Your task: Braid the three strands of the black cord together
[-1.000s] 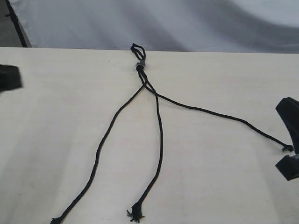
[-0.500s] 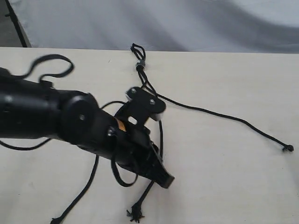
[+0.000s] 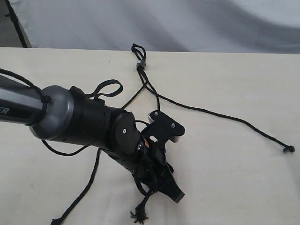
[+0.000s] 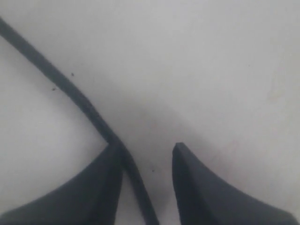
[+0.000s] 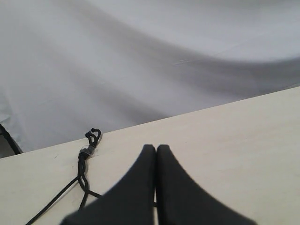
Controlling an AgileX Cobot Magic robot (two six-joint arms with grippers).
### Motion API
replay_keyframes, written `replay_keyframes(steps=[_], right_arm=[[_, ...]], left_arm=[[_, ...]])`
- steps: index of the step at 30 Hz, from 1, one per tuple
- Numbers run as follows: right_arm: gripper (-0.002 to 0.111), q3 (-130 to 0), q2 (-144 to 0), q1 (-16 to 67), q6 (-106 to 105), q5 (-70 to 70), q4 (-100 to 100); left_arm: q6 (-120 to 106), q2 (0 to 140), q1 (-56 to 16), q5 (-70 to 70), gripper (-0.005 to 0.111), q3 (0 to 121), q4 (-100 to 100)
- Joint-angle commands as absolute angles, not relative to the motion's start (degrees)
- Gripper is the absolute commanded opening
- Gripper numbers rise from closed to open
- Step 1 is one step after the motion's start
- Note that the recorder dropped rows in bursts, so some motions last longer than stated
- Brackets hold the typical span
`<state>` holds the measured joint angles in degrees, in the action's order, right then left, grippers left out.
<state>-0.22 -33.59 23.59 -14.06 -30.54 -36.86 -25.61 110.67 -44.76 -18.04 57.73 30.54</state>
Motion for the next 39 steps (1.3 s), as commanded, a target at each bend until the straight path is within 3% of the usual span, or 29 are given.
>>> replay_keyframes(steps=[1,2,3,10,17,26,33,39], right_arm=[[0.000,0.00,-33.31,23.42,-14.33,-30.49,-37.00],[0.000,0.00,-33.31,23.42,-14.33,-30.49,-37.00],[0.000,0.00,-33.31,23.42,-14.33,-30.49,-37.00],[0.000,0.00,-33.31,23.42,-14.33,-30.49,-37.00],[0.000,0.00,-33.31,23.42,-14.33,-30.49,-37.00],[0.000,0.00,-33.31,23.42,-14.34,-30.39,-37.00],[0.000,0.00,-33.31,23.42,-14.34,-30.39,-37.00],[0.000,0.00,-33.31,23.42,-14.22,-30.36,-37.00]], left_arm=[[-25.71,111.36,-45.02,-20.54,0.010,57.72,28.00],[-25.71,111.36,-45.02,-21.25,0.001,57.72,27.20],[-25.75,111.36,-45.02,-21.66,0.000,57.72,26.41],[-25.75,109.63,-44.86,-22.46,0.000,57.93,23.68],[-23.63,99.34,-41.54,-25.02,0.000,58.44,16.70],[-12.92,93.14,-24.87,-36.28,0.000,55.16,4.26],[-12.89,93.14,-13.93,-29.25,0.000,46.08,4.26],[-12.89,93.14,-10.37,-25.42,0.000,39.71,4.26]])
